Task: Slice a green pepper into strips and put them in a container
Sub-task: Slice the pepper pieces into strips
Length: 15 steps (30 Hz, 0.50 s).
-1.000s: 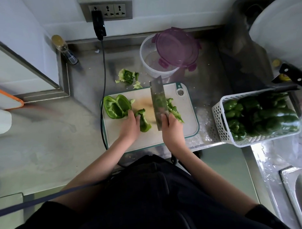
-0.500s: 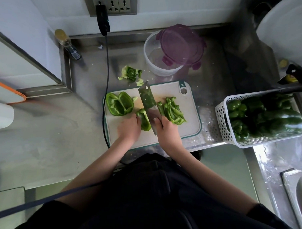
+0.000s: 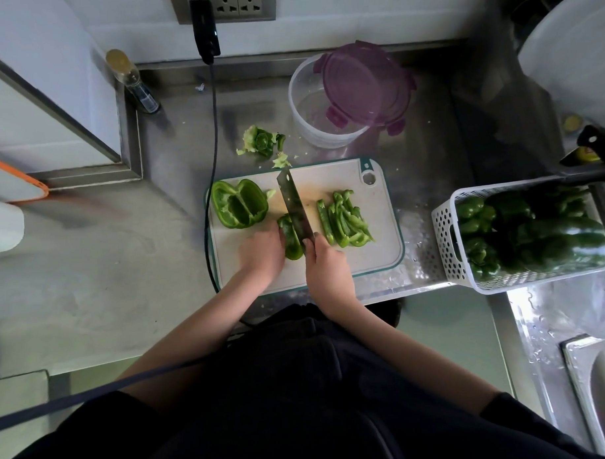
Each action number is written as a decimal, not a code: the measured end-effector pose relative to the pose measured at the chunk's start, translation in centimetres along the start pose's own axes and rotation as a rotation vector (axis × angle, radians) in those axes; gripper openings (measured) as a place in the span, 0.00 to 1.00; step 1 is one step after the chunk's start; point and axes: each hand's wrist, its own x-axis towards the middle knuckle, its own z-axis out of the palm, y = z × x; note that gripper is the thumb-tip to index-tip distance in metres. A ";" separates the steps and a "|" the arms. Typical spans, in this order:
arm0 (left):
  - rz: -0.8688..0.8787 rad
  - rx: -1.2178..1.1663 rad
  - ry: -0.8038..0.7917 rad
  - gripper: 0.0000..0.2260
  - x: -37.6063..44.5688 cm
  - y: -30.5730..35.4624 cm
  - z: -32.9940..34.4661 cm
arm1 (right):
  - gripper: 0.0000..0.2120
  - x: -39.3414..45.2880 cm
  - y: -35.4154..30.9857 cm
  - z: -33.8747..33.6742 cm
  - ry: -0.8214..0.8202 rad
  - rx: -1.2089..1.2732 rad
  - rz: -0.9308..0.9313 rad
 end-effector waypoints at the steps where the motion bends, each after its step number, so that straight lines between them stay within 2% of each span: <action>1: 0.002 0.003 0.002 0.08 0.0 0.0 0.0 | 0.14 0.0 -0.1 0.1 0.009 -0.003 0.003; 7: 0.020 0.020 -0.008 0.13 -0.1 0.2 -0.4 | 0.13 0.2 -0.1 1.2 0.001 -0.028 0.048; 15: 0.024 0.081 -0.005 0.13 -0.1 0.3 -0.6 | 0.14 0.4 -0.2 1.9 0.004 -0.027 0.079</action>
